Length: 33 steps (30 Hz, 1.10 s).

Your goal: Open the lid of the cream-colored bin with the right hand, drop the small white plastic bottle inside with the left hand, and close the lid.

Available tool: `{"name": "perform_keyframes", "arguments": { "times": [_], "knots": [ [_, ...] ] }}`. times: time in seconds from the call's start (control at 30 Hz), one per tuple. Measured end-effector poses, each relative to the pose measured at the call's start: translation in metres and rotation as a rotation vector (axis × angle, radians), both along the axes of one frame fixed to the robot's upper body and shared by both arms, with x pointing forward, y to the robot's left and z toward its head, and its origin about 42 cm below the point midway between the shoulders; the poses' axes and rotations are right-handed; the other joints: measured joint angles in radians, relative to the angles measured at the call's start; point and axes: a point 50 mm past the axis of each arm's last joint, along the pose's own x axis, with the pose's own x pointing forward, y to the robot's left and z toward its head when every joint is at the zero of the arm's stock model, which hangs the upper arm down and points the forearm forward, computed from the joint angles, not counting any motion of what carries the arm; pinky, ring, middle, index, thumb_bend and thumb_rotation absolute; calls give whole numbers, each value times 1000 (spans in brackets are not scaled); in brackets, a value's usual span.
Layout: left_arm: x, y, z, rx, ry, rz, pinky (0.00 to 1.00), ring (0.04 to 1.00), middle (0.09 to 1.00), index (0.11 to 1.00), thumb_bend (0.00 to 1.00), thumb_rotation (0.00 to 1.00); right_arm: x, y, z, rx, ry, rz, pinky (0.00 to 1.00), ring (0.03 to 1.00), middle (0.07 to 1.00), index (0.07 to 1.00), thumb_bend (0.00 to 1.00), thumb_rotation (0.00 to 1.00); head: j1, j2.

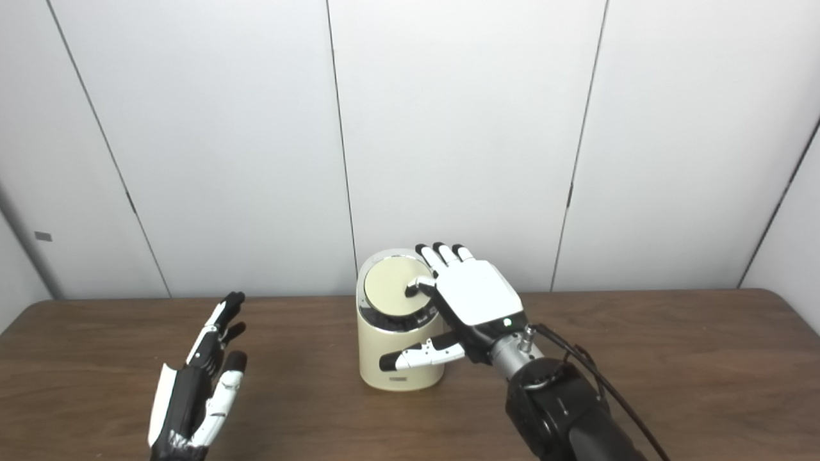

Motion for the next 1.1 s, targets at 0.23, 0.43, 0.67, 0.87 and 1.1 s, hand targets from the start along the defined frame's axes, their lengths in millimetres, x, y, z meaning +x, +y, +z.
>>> {"name": "perform_keyframes", "arguments": {
  "times": [0.23, 0.43, 0.67, 0.87, 1.1],
  "knots": [
    [0, 0, 0, 2, 0, 1, 888, 958, 967, 929, 487, 807, -3, 6, -1, -115, -94, -9, 1000, 1000, 1000, 686, 1000, 1000, -3, 0],
    [0, 0, 0, 8, 0, 4, 883, 951, 966, 927, 481, 811, -5, 6, -1, -170, -147, 6, 1000, 1000, 1000, 683, 995, 992, -3, -2],
    [0, -1, 0, 19, 0, 8, 872, 946, 963, 921, 498, 803, -5, -4, -5, -37, -93, 5, 1000, 1000, 990, 738, 923, 1000, -2, -2],
    [0, 0, 0, 16, 1, 10, 873, 946, 962, 920, 499, 796, -5, -10, -11, 139, 8, -2, 1000, 1000, 1000, 926, 835, 981, 0, -2],
    [0, 0, -1, 20, 2, 11, 872, 952, 966, 930, 493, 810, -5, -13, -14, 215, 40, 1, 1000, 1000, 1000, 1000, 833, 957, -2, -5]
  ]
}}
